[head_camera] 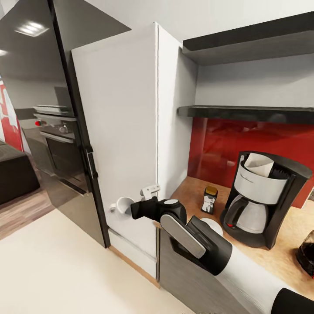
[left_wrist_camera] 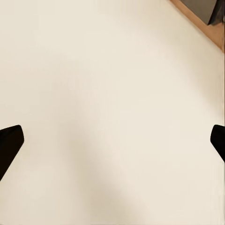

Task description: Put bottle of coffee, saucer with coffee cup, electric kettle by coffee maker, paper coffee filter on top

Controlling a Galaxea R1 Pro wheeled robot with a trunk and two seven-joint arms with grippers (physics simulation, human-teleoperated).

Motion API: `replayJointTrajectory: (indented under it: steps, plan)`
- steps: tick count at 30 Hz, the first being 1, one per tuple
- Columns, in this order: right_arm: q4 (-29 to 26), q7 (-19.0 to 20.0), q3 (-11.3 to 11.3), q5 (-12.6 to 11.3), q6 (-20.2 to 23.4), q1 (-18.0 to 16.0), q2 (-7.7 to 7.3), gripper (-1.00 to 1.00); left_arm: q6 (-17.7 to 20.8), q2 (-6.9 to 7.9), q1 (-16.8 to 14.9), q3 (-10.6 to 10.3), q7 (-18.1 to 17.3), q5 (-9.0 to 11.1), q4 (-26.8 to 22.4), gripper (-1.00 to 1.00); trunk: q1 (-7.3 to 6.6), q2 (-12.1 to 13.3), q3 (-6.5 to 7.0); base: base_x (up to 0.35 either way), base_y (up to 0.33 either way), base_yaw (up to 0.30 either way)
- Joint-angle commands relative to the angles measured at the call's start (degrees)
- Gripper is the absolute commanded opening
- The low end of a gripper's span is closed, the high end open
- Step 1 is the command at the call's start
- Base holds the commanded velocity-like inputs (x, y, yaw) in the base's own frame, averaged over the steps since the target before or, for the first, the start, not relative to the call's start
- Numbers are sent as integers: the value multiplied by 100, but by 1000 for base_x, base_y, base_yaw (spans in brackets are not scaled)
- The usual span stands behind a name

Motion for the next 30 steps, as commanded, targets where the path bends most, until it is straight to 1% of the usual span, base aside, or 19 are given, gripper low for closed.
replayJointTrajectory:
  steps: [1, 3, 6, 9, 12, 16, 30]
  plan:
    - [-3, -45, 5, -67, -1, -9, 4, -100, -20, 2, -5, 16, 42, -61, 8, 100, 3, -13, -13, 0, 0, -265]
    - [-7, -46, 9, -106, -1, -9, 14, -100, -21, 3, -5, 16, 42, -61, 8, 100, 3, -13, -13, 0, 0, -265]
    - [-12, -48, 11, -237, -1, -9, 26, -100, -18, 3, -5, 16, 42, -61, 8, 100, 3, -13, -14, 0, 0, -262]
    - [-57, -52, 8, -445, -1, -9, 23, -100, -16, -3, -5, 10, 42, -59, 8, 100, 3, -13, -26, 0, 0, -217]
    - [-130, -52, 9, -541, -1, -9, 14, -100, -15, -5, -5, 11, 42, -56, 8, 100, 3, -13, -45, 0, 0, -179]
    - [-162, -50, 12, -578, -1, -9, 21, -100, -20, -6, -5, 15, 42, -53, 8, 100, 3, -13, -73, 0, 0, -165]
    - [-162, -46, 12, -588, -1, -9, 16, -100, -22, 4, -5, 9, 42, -60, 8, 100, 3, -13, -177, 0, 0, -160]
